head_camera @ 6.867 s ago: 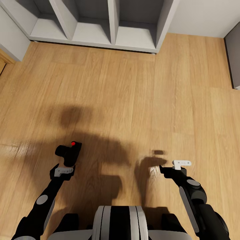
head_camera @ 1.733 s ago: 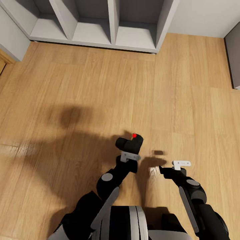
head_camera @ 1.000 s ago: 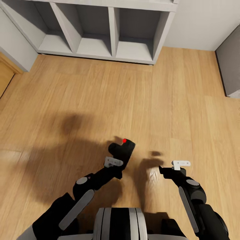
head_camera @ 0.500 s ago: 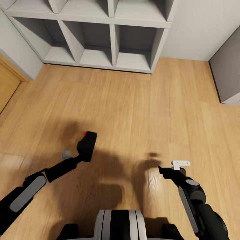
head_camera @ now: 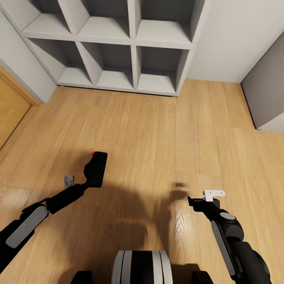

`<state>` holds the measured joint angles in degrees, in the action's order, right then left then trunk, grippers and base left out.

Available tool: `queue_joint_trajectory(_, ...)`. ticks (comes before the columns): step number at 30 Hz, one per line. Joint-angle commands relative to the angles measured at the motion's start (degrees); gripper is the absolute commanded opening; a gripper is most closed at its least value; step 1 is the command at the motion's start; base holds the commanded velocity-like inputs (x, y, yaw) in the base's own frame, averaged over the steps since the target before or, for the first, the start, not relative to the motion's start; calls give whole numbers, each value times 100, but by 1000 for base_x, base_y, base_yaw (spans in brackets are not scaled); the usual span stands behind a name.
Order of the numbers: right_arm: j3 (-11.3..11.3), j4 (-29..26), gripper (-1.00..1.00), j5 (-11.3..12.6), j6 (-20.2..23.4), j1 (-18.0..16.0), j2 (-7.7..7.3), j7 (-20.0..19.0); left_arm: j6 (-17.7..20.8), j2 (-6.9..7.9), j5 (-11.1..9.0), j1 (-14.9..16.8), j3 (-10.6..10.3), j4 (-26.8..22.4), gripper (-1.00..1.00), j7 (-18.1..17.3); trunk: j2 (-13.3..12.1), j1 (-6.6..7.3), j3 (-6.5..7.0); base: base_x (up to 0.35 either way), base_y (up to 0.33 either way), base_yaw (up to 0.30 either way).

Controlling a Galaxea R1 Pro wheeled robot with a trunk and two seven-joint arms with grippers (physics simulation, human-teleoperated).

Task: Attach the digital camera to the camera tripod in the bedroom.

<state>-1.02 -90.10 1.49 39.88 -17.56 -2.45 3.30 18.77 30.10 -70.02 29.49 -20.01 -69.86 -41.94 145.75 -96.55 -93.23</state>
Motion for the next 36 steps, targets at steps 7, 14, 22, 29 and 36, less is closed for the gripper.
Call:
queue_joint_trajectory(7,12,-6,100,18,29,-2,7,30,468,-26,-52,4,7,-14,-100,-267,-8,19,153,0,0,0)
queue_joint_trajectory(14,14,-6,100,18,29,-2,8,30,642,-30,-40,4,16,-2,-100,-298,-18,37,308,0,0,0)
queue_joint_trajectory(22,14,-8,100,18,43,-2,8,22,669,-35,-43,4,23,-3,-100,-297,-28,57,485,0,0,0)
queue_joint_trajectory(29,14,-8,100,24,174,-3,12,18,671,-43,-46,4,21,-17,-100,-290,-38,75,640,0,0,0)
queue_joint_trajectory(36,7,-8,100,18,234,-5,8,15,671,-144,-2,4,15,4,-100,-260,-39,78,662,0,0,0)
